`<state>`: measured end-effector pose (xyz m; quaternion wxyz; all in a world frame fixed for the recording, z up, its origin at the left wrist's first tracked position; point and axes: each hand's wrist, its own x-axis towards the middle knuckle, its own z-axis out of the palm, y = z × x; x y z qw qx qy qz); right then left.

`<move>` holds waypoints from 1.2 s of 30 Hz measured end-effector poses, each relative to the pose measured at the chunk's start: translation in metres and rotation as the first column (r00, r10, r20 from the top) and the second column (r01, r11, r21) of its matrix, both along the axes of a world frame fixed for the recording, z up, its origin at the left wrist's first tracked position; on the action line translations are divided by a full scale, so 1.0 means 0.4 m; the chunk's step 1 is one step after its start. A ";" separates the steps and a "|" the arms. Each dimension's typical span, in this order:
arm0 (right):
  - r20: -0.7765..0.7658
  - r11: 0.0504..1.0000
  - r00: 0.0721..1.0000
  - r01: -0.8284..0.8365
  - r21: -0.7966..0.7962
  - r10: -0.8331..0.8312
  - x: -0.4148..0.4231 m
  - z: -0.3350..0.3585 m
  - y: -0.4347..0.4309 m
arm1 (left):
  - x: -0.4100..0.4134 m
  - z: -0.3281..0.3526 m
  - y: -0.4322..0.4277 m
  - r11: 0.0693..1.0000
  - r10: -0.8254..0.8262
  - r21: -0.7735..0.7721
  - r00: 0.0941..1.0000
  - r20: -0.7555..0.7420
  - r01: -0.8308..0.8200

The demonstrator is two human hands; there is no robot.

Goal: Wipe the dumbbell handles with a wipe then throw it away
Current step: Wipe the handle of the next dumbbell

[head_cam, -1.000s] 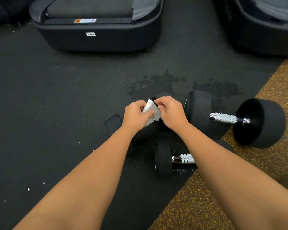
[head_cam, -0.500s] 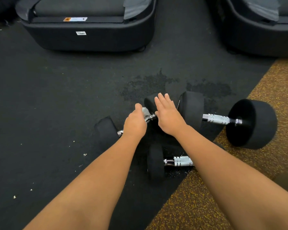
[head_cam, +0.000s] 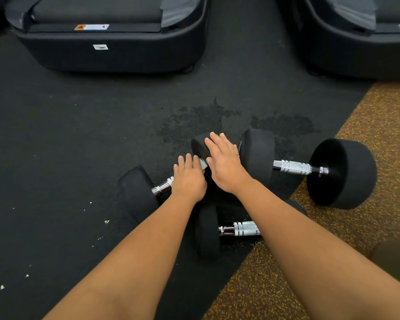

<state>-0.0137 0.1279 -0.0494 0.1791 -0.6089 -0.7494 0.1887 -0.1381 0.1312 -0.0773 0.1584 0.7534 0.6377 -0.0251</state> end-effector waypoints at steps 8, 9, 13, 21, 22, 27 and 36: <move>-0.058 0.999 0.998 -0.012 -0.030 0.011 0.005 -0.005 0.003 | 0.009 -0.011 -0.012 0.996 -0.056 0.068 0.998 0.027 0.054; -0.054 1.000 0.998 -0.012 -0.029 0.011 0.004 -0.006 0.003 | 0.006 -0.013 -0.023 0.989 -0.085 0.124 0.996 0.031 0.080; -0.049 0.999 0.999 -0.016 -0.035 0.014 0.004 -0.005 0.002 | -0.013 -0.030 -0.044 0.955 -0.151 0.263 0.987 0.046 0.134; -0.006 0.997 1.000 -0.013 -0.072 0.013 0.002 0.007 0.004 | 0.010 0.014 0.005 0.998 -0.016 0.066 0.998 0.065 0.011; 0.001 0.997 1.000 -0.011 -0.074 0.011 0.000 0.009 0.005 | 0.014 0.016 0.014 0.998 -0.035 0.051 0.998 0.051 0.032; 0.019 0.996 1.000 -0.011 -0.084 0.013 -0.001 0.013 0.007 | 0.003 0.005 -0.030 0.980 -0.165 0.105 0.986 -0.037 0.168; 0.037 0.995 0.999 -0.019 -0.101 0.023 0.002 0.020 0.004 | -0.026 -0.004 -0.026 0.991 -0.003 0.131 0.998 0.068 -0.006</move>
